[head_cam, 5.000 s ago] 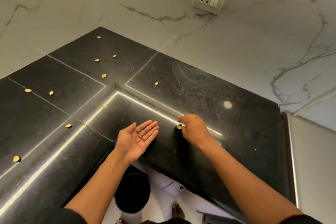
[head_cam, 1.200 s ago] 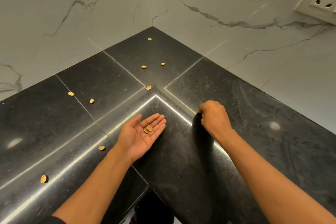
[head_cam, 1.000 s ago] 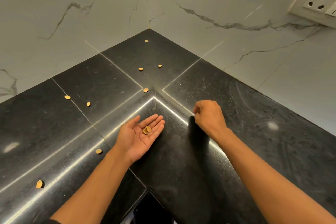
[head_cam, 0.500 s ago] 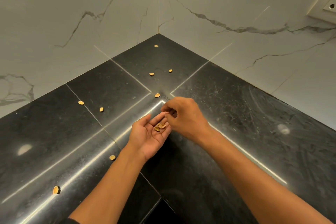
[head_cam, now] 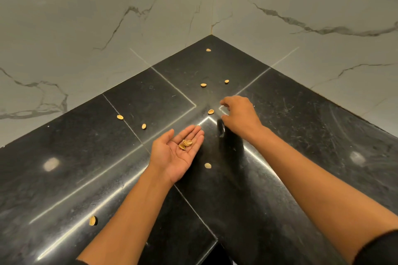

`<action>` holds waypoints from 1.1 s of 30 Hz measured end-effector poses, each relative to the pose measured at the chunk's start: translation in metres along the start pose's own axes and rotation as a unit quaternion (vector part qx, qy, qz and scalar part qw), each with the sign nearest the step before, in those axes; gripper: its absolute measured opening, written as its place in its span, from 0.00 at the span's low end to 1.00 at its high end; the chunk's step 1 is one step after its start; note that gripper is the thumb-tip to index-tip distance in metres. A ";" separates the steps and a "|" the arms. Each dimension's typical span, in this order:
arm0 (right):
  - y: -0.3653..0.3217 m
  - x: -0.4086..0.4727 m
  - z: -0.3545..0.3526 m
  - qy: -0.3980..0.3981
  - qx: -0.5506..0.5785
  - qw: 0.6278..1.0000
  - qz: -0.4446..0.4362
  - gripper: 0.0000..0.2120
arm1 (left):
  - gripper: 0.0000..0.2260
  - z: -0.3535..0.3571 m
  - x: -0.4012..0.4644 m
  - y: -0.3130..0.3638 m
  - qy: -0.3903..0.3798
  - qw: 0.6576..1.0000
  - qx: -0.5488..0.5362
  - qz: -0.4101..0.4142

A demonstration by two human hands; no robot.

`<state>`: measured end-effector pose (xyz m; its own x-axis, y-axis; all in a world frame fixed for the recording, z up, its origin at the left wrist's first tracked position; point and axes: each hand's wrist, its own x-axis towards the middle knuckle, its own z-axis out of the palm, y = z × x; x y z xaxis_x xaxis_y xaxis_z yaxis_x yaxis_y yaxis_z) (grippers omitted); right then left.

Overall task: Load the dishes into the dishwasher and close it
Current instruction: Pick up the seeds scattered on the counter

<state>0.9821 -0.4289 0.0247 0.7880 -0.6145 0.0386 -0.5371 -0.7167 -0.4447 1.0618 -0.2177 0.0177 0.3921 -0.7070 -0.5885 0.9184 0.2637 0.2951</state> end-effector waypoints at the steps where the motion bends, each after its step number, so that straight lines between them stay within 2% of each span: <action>1: -0.001 0.003 0.003 -0.001 -0.001 1.000 -0.009 0.20 | 0.24 -0.002 0.000 0.004 0.000 1.000 -0.002 0.002; 6: -0.013 0.010 0.019 -0.021 -0.033 0.996 -0.082 0.17 | 0.24 -0.011 -0.001 0.017 0.003 1.000 -0.005 0.001; 9: -0.020 0.014 0.022 -0.052 -0.088 0.989 -0.108 0.16 | 0.24 -0.017 -0.004 0.024 0.008 1.000 -0.002 0.000; 14: -0.025 0.016 0.022 -0.064 -0.139 0.979 -0.135 0.10 | 0.24 -0.021 -0.002 0.030 0.018 1.000 -0.004 0.005; 17: -0.026 0.017 0.022 -0.059 -0.125 0.984 -0.114 0.10 | 0.24 -0.022 0.003 0.029 0.024 1.000 -0.002 0.003; 20: -0.033 0.017 0.018 -0.019 -0.064 0.994 -0.082 0.12 | 0.25 -0.018 0.011 0.025 0.034 0.999 0.005 -0.007; 24: -0.056 0.007 0.011 0.049 0.037 0.987 -0.146 0.09 | 0.25 -0.006 0.025 0.020 0.042 0.999 0.011 -0.014; 28: -0.076 -0.010 0.012 0.009 0.057 0.976 -0.211 0.10 | 0.22 0.011 0.034 0.017 0.045 0.999 0.012 -0.022; 31: -0.076 -0.014 0.017 -0.042 -0.005 0.971 -0.235 0.08 | 0.15 0.017 0.042 0.017 0.032 0.999 -0.006 -0.029; 33: -0.072 -0.015 0.018 -0.030 -0.002 0.970 -0.243 0.06 | 0.15 0.018 0.046 0.017 0.031 0.999 -0.004 -0.032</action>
<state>1.0144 -0.3622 0.0405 0.9641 -0.1845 0.1909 -0.0998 -0.9182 -0.3833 1.0939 -0.2570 0.0090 0.3356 -0.6802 -0.6517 0.9417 0.2257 0.2494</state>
